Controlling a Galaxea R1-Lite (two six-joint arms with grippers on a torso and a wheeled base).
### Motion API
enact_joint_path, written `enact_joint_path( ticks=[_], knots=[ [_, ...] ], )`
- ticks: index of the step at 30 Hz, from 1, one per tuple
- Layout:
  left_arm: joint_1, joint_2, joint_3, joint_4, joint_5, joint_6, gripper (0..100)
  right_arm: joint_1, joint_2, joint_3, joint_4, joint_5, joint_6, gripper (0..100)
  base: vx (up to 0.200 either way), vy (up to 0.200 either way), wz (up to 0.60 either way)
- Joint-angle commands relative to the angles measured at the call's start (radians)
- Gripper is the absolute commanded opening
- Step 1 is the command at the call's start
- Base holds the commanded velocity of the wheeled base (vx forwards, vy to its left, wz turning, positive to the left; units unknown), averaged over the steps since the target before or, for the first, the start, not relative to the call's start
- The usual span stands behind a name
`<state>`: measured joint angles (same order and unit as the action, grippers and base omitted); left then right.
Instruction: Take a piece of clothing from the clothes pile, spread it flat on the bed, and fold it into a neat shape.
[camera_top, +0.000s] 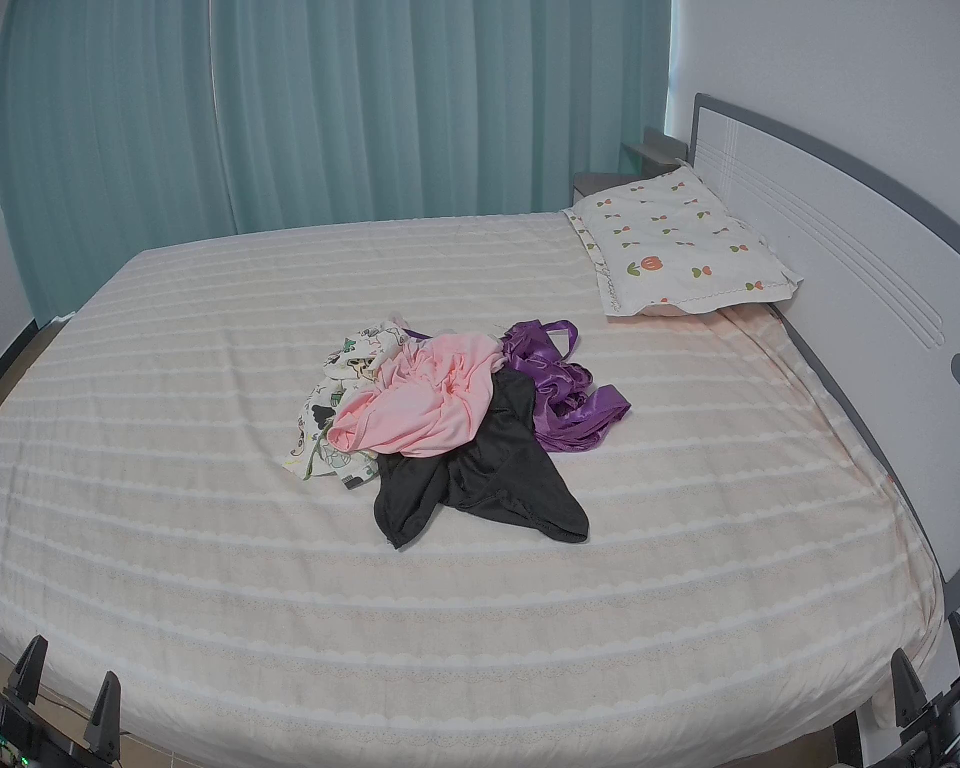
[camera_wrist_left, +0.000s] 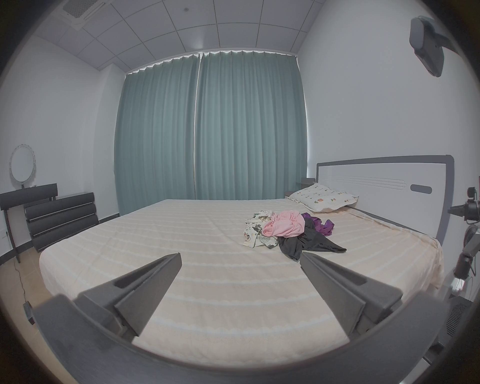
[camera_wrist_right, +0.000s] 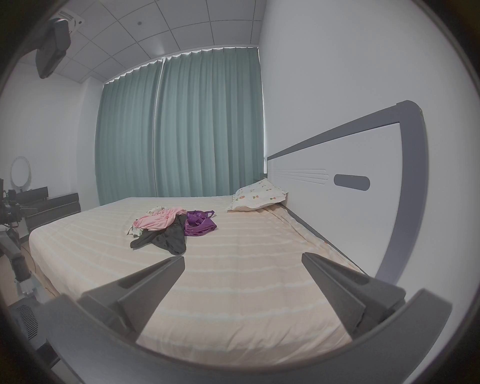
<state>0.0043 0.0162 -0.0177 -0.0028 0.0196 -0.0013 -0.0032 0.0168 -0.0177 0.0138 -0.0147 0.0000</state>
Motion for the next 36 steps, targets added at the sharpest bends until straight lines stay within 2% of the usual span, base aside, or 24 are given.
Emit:
enact_joint_path(
  ticks=[1,2,3,5,6,8,11,12,13,15,16,17,19,20,21,24,28,33,36],
  knots=[
    [0.0,-0.002,0.018,-0.002,0.0,0.0,100,-0.001,-0.009,-0.01,-0.012,0.004,0.009,100,0.0,0.0,0.0],
    [0.0,-0.002,0.018,0.0,0.0,0.0,100,-0.018,0.057,-0.156,0.005,0.047,0.071,100,0.0,0.0,0.0],
    [0.0,-0.002,0.018,-0.002,0.0,0.0,100,-0.029,0.086,-0.189,0.018,0.073,0.091,100,0.0,0.0,0.0],
    [0.0,-0.002,0.018,0.0,0.0,0.0,100,-0.041,0.129,-0.199,0.029,0.116,0.074,100,0.0,0.0,0.0],
    [0.0,-0.002,0.018,0.0,0.0,0.0,100,-0.052,0.181,-0.188,0.052,0.174,0.025,100,0.0,0.0,0.0],
    [0.0,-0.002,0.018,0.0,0.0,0.0,100,-0.054,0.282,-0.171,0.058,0.208,0.012,100,0.0,0.0,0.0],
    [0.0,-0.002,0.018,0.0,0.0,0.0,100,-0.043,0.483,-0.171,0.041,0.228,0.035,100,0.0,0.0,0.0],
    [0.0,-0.002,0.018,0.0,0.0,0.0,100,-0.041,0.492,-0.173,0.04,0.228,0.038,100,0.0,0.0,0.0],
    [0.0,-0.002,0.018,0.0,0.0,0.0,100,-0.02,0.627,-0.194,-0.011,0.239,0.094,100,0.0,0.0,0.0],
    [0.0,-0.002,0.018,0.0,0.0,0.0,100,-0.003,0.686,-0.2,-0.04,0.246,0.115,100,0.0,0.0,0.0],
    [0.0,-0.002,0.018,0.0,0.0,0.0,100,0.046,0.813,-0.209,-0.11,0.251,0.147,100,0.0,0.0,0.0],
    [0.0,-0.002,0.018,0.0,0.0,0.0,100,0.055,0.85,-0.212,-0.129,0.251,0.156,100,0.0,0.0,0.0],
    [-0.001,-0.002,0.018,0.0,0.0,0.0,100,0.089,1.054,-0.229,-0.262,0.251,0.222,100,0.0,0.0,0.0],
    [0.0,-0.002,0.018,0.0,0.0,0.0,100,0.091,1.078,-0.229,-0.281,0.251,0.229,100,0.0,0.0,0.0],
    [0.0,-0.002,0.018,-0.002,0.0,0.0,100,0.103,1.212,-0.234,-0.39,0.248,0.256,100,0.0,0.0,0.0],
    [0.0,-0.002,0.018,0.0,0.0,0.0,100,0.137,1.381,-0.24,-0.525,0.239,0.272,100,0.0,0.0,0.0],
    [0.0,-0.002,0.018,-0.002,0.0,0.0,100,0.207,1.595,-0.262,-0.689,0.163,0.339,100,0.0,0.0,0.0],
    [0.0,-0.002,0.018,0.0,0.0,0.0,100,0.348,1.918,-0.375,-0.951,0.022,0.56,100,0.0,0.0,0.0],
    [0.0,-0.002,0.018,0.0,0.0,0.0,100,0.388,2.031,-0.426,-1.017,-0.039,0.583,100,0.0,0.0,0.0]
  ],
)
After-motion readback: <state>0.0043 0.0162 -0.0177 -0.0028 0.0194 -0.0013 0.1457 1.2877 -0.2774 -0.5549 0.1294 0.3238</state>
